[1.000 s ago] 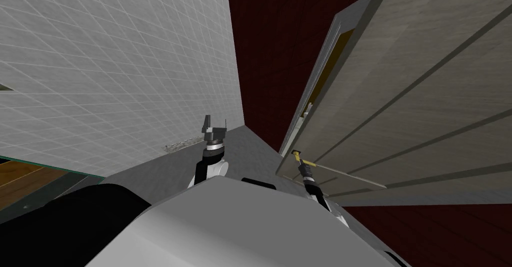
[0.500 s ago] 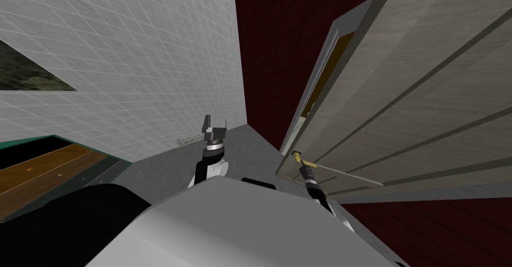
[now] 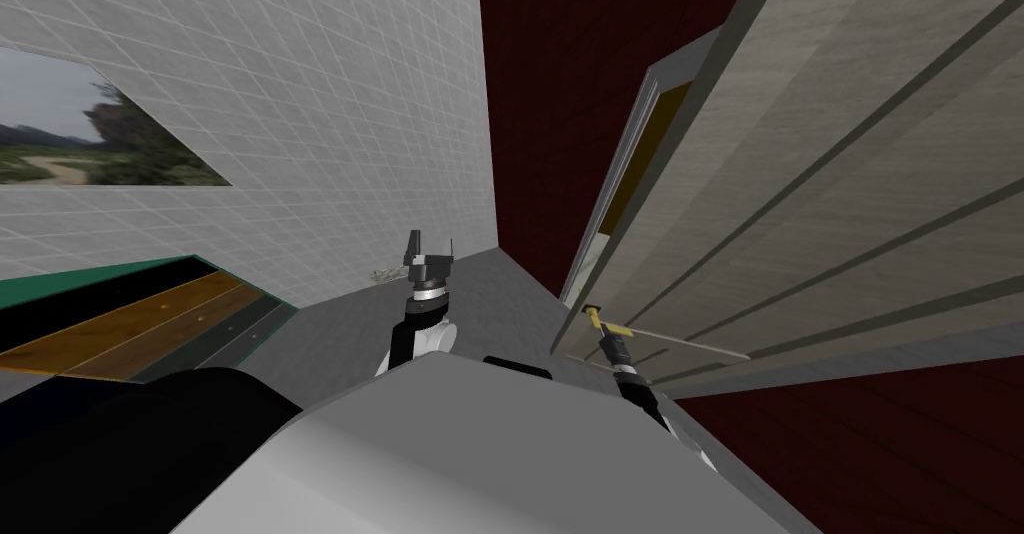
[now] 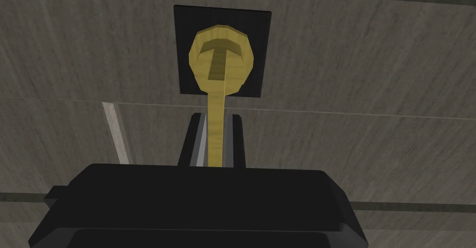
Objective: Pull the door open
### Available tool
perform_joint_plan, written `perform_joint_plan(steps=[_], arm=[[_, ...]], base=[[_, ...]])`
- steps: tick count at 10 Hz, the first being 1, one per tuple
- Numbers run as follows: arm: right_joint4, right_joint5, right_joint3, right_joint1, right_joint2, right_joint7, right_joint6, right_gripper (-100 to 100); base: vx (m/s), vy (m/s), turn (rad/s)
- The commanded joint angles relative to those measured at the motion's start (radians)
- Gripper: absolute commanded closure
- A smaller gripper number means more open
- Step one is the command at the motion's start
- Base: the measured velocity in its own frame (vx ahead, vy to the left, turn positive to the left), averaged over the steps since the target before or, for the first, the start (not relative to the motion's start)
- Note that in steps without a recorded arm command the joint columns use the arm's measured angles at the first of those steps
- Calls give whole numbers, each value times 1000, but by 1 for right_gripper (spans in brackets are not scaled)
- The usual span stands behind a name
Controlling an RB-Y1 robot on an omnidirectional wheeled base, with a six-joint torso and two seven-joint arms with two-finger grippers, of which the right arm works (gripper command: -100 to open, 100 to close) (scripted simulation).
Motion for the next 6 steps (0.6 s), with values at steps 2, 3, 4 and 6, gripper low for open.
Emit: perform_joint_plan(steps=[2, 3, 4, 6], arm=[[17, 50, -7, -9, 2, -27, -23, 100], [22, 72, -10, -13, 2, -39, -32, 100], [25, 83, -12, -14, 2, -44, -36, 100], [35, 126, -19, -20, 1, -67, -53, 100]], base=[[-202, -51, 62], [-202, -91, 88], [-177, -80, 52], [-173, -80, 51]])
